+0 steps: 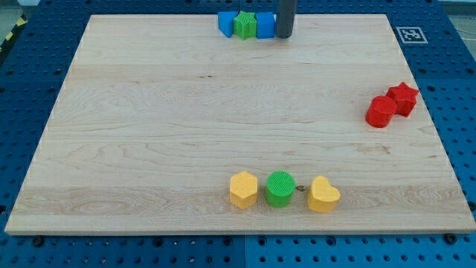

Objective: Place the blue blocks and green star to the top center

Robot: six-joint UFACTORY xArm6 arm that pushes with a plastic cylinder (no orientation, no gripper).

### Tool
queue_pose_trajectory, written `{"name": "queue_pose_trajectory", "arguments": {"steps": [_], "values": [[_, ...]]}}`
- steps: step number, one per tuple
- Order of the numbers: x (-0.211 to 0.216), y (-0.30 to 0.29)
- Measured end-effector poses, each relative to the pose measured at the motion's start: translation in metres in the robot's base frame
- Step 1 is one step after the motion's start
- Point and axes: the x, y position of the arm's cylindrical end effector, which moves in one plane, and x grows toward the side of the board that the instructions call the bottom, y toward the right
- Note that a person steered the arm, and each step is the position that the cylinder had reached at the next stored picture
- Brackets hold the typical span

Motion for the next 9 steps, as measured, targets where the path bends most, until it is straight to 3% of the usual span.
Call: {"name": "queue_pose_trajectory", "arguments": {"steps": [2, 5, 9], "values": [[0.044, 0.023], [0.046, 0.029], [0.078, 0.148]]}}
